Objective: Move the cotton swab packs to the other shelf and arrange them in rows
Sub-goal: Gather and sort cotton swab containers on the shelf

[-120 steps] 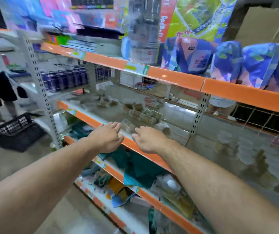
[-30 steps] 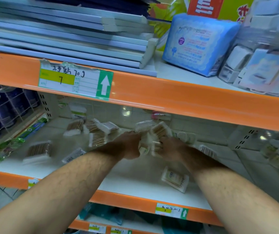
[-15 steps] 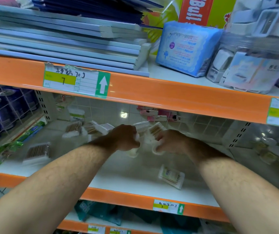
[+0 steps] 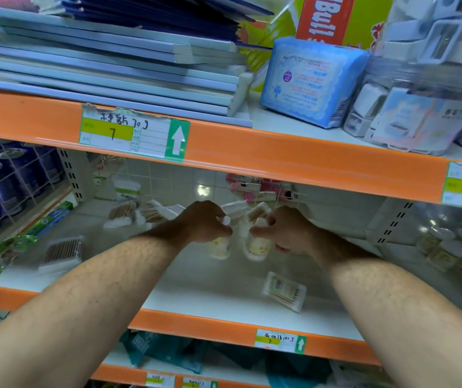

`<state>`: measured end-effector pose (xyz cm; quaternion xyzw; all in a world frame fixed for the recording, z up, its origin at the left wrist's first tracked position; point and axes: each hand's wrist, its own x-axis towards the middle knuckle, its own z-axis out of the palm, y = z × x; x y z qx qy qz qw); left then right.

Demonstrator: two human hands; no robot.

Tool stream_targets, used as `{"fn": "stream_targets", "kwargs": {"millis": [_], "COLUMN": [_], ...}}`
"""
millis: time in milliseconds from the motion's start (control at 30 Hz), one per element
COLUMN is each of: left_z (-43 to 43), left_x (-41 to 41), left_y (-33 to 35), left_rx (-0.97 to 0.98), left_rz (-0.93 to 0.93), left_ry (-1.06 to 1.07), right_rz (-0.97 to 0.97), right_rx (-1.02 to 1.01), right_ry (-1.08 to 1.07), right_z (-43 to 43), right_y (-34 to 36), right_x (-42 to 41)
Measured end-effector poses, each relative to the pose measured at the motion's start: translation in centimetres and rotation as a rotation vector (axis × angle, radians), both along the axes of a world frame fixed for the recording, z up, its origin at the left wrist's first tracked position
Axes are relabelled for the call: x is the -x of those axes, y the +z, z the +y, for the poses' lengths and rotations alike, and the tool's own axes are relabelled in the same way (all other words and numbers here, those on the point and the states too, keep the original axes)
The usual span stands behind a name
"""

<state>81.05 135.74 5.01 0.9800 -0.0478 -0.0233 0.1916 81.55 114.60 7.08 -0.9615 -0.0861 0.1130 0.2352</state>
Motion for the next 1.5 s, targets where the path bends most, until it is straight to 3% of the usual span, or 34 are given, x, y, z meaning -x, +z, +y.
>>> {"fn": "stream_targets", "kwargs": {"millis": [133, 333, 500, 667, 800, 933, 1267, 1500], "left_z": [0.4, 1.0, 1.6, 2.2, 2.3, 2.4, 2.5, 2.3], "left_x": [-0.1, -0.1, 0.1, 0.2, 0.3, 0.1, 0.2, 0.5], "left_y": [-0.1, -0.3, -0.3, -0.4, -0.6, -0.5, 0.2, 0.7], "left_rx": [0.022, 0.038, 0.053, 0.025, 0.033, 0.071, 0.063, 0.062], "left_rz": [0.005, 0.008, 0.016, 0.027, 0.035, 0.019, 0.033, 0.039], "left_ry": [0.012, 0.018, 0.021, 0.009, 0.015, 0.015, 0.010, -0.030], "right_rz": [0.001, 0.100, 0.076, 0.232, 0.383, 0.443, 0.222, 0.212], "right_rx": [0.025, -0.153, -0.157, -0.459, -0.622, -0.585, -0.468, -0.448], "right_ry": [0.019, 0.005, 0.001, -0.079, -0.008, 0.087, -0.003, -0.024], "right_z": [0.2, 0.7, 1.1, 1.8, 2.2, 3.0, 3.3, 2.6], "right_y": [0.2, 0.8, 0.5, 0.2, 0.1, 0.3, -0.2, -0.3], "right_x": [0.0, 0.2, -0.1, 0.0, 0.2, 0.5, -0.4, 0.0]}}
